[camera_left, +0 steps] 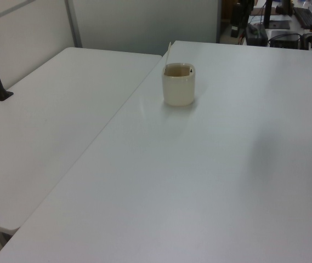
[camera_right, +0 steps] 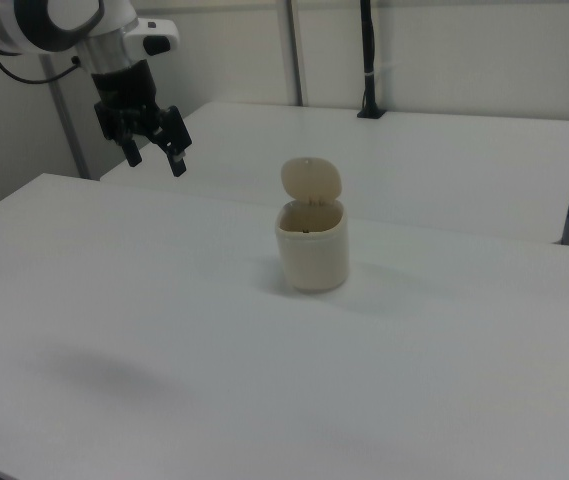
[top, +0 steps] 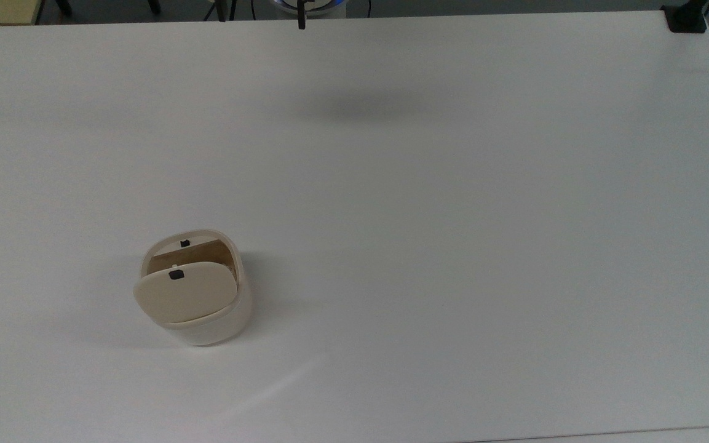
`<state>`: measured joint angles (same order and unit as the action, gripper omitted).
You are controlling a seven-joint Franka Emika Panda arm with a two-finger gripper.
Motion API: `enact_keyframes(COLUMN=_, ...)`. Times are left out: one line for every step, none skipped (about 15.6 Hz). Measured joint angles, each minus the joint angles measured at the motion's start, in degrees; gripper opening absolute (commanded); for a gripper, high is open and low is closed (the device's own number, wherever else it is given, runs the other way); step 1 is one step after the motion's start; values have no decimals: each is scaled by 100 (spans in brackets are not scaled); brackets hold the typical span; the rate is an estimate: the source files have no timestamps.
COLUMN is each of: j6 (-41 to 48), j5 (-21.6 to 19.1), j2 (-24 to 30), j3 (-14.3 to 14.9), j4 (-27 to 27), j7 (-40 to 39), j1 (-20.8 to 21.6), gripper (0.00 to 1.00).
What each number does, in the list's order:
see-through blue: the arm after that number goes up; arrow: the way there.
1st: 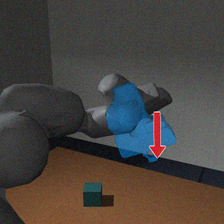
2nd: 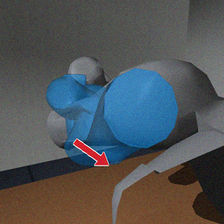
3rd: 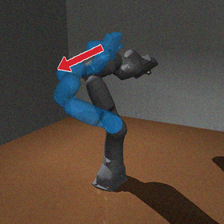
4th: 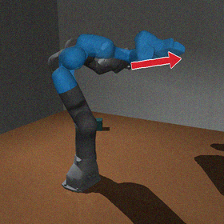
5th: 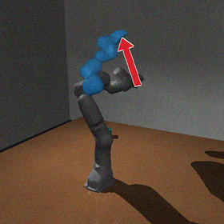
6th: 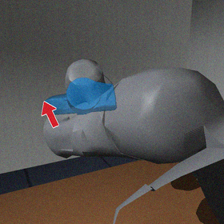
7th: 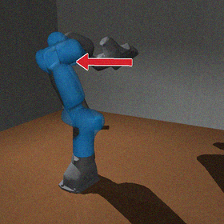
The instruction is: Open the trash bin
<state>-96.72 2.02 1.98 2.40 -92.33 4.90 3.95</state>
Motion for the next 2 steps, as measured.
enact_keyframes(j6=0, j5=0, j2=0, j3=0, j4=0, j7=0, j1=-1, gripper=100)
enact_keyframes(j6=0, j5=0, j2=0, j3=0, j4=0, j7=0, j1=-3, gripper=100)
